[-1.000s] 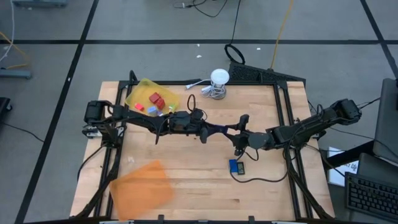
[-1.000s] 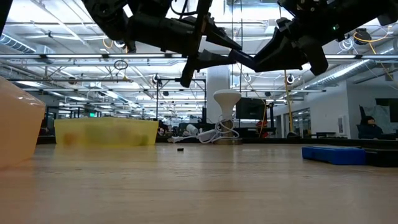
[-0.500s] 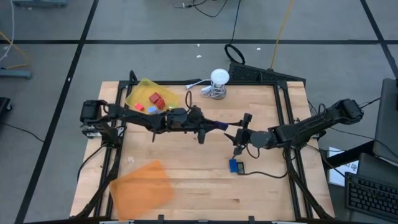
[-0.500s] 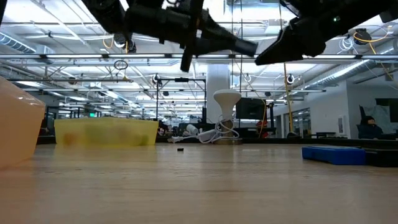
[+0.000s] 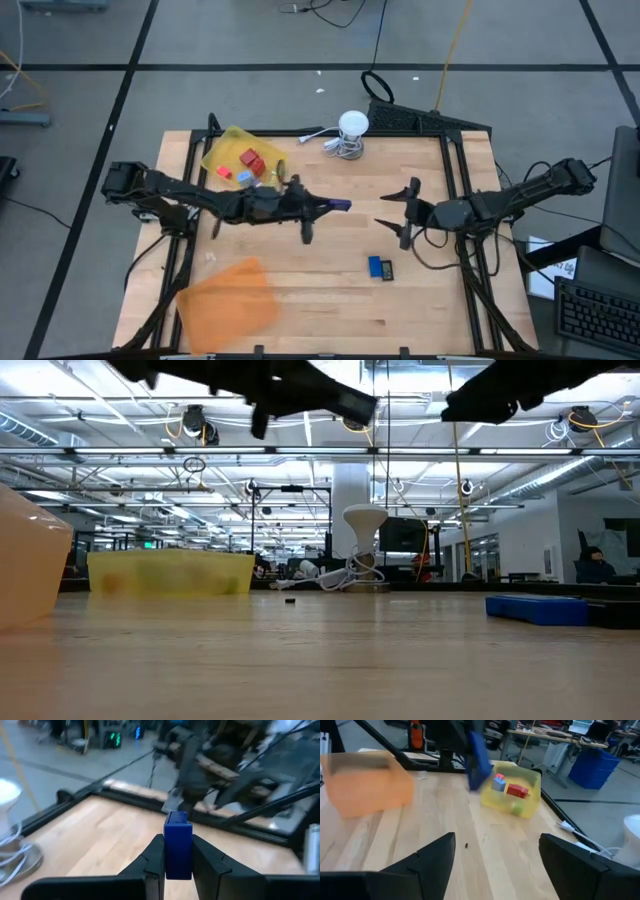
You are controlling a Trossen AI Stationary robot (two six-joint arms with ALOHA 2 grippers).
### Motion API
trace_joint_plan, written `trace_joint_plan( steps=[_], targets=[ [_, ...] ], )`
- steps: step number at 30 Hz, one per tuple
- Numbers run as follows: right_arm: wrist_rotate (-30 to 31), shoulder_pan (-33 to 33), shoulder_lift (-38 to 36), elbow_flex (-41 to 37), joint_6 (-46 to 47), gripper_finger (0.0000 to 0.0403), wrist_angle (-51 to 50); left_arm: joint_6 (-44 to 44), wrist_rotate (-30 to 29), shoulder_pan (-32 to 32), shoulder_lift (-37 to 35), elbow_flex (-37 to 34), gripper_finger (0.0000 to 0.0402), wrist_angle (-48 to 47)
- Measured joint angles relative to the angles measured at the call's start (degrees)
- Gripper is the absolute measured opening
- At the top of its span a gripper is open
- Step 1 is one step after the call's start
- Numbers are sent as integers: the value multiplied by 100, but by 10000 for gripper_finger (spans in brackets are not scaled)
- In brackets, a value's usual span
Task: Pick & Place Office items
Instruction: Put the dark blue digital timer into the orange bin
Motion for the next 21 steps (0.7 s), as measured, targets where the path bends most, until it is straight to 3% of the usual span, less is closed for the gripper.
trace_joint_plan(
  steps=[6,10,16,21],
  targets=[
    [18,36,-473,-498,-31,270,365,-3,-89,-382,-770,-1380,63,918],
    [24,33,-660,-663,-50,272,593,-140,185,-741,-1533,-2060,63,945],
    [39,29,-726,-670,-92,268,623,-1025,431,-1696,-2438,-2290,64,-406],
    [39,29,-716,-670,-59,267,615,-2062,-172,-2687,-2556,-2292,63,-1304]
  ],
)
